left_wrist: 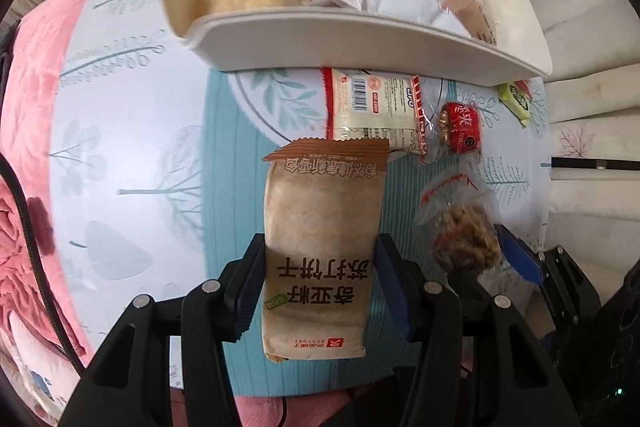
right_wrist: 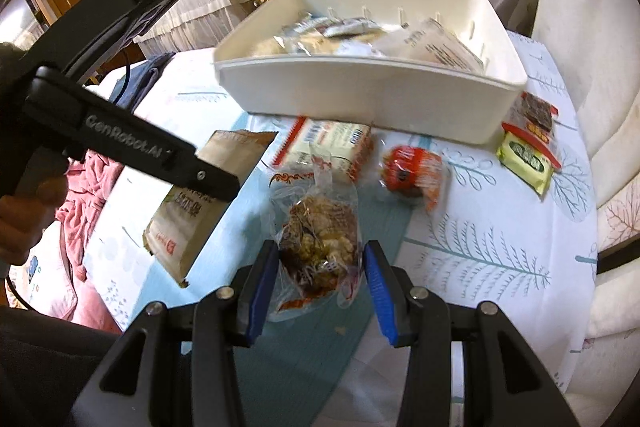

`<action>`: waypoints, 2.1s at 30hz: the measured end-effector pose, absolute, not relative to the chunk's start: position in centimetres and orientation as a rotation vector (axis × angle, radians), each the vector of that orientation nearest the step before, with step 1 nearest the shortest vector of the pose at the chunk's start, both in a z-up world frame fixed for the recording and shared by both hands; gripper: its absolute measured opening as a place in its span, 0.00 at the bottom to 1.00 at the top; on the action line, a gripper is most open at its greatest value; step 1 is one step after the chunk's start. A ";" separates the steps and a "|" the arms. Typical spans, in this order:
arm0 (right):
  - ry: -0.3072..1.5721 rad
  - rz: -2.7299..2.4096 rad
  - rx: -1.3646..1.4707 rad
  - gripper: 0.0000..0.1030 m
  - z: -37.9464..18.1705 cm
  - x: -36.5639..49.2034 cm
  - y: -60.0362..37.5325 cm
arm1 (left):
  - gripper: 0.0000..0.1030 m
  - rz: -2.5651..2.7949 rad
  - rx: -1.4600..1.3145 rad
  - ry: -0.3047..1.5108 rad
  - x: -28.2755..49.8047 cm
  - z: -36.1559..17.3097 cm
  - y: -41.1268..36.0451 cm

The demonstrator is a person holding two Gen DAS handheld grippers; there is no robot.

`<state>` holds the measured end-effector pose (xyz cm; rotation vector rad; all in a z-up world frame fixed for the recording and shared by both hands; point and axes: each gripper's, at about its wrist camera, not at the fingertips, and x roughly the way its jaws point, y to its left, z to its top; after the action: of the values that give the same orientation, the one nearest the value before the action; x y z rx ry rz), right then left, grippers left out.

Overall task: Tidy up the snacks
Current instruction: 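Lower both bags into the white tray and open both grippers, then grasp the red round snack with the left gripper while the right grasps the green pastry pack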

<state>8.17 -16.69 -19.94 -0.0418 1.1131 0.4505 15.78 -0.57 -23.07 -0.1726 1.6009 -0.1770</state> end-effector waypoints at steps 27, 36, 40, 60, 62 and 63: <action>0.862 0.376 0.002 0.43 -12.2 15.6 -8.0 | 0.51 -0.232 -0.117 1.317 26.2 -11.9 8.0; 0.862 0.273 0.046 0.43 -12.5 19.9 -8.0 | 0.51 -0.270 -0.143 1.294 31.5 -12.9 7.5; 0.863 0.231 0.070 0.43 -12.8 20.9 -8.6 | 0.51 -0.296 -0.157 1.291 32.7 -13.6 6.8; 0.965 0.120 0.193 0.49 -14.5 20.0 -13.6 | 0.71 -0.308 -0.222 1.301 29.2 -14.3 6.0; 0.973 0.116 0.204 0.50 -14.5 19.6 -14.3 | 0.71 -0.307 -0.230 1.309 28.3 -14.3 5.7; 0.978 0.115 0.210 0.50 -14.5 19.4 -14.7 | 0.71 -0.309 -0.234 1.310 27.7 -14.2 5.4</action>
<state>19.36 -14.68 -14.54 0.2098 0.9779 0.1154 27.69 5.40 -14.21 -0.2342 1.3101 -0.3089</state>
